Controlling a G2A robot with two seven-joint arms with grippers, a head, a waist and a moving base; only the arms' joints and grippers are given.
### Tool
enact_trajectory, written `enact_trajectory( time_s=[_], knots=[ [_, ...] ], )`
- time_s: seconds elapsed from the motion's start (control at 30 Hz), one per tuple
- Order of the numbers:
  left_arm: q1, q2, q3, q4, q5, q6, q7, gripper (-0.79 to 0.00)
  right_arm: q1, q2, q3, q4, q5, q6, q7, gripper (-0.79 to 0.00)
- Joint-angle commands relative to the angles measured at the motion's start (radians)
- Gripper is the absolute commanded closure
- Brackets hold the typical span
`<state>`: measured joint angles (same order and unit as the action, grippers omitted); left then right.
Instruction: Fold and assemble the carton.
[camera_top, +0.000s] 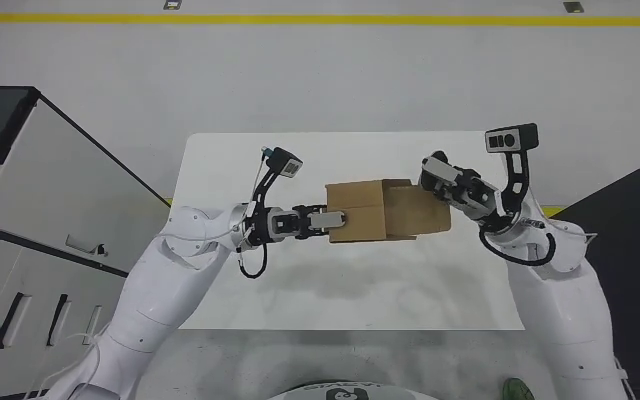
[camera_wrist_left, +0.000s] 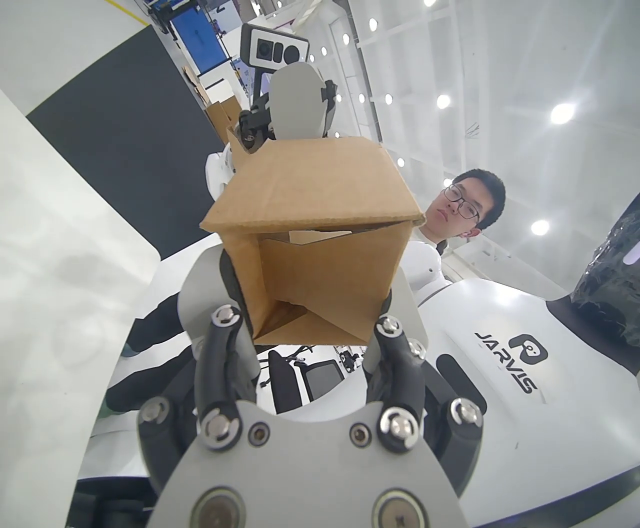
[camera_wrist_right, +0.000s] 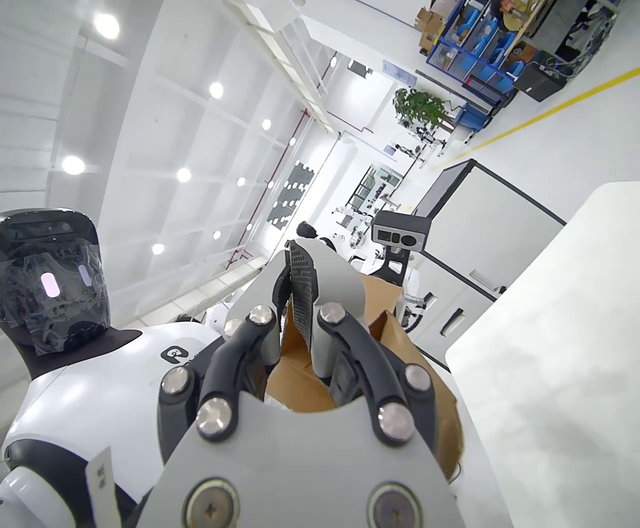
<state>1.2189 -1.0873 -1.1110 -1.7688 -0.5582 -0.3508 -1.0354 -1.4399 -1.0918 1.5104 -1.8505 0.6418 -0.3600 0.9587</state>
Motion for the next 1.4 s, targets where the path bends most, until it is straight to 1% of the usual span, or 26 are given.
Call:
enact_trajectory(
  time_s=[0.0,0.53,0.9,1.37],
  knots=[
    [0.002,0.000,-0.003,-0.002,0.002,0.001,-0.001,0.000,0.006,-0.001,-0.010,0.010,-0.001,0.005,0.004,0.000],
    [0.011,0.000,-0.011,-0.008,0.006,0.011,-0.001,0.000,0.028,-0.003,-0.071,0.024,-0.008,0.032,0.038,0.000],
    [0.016,0.002,-0.018,-0.019,0.035,0.018,-0.002,0.000,0.037,-0.006,-0.104,0.027,-0.018,0.041,0.040,0.000],
    [0.022,0.001,-0.019,-0.024,0.034,0.016,-0.001,0.000,0.052,-0.008,-0.144,0.031,-0.037,0.051,0.049,0.000]
  ],
)
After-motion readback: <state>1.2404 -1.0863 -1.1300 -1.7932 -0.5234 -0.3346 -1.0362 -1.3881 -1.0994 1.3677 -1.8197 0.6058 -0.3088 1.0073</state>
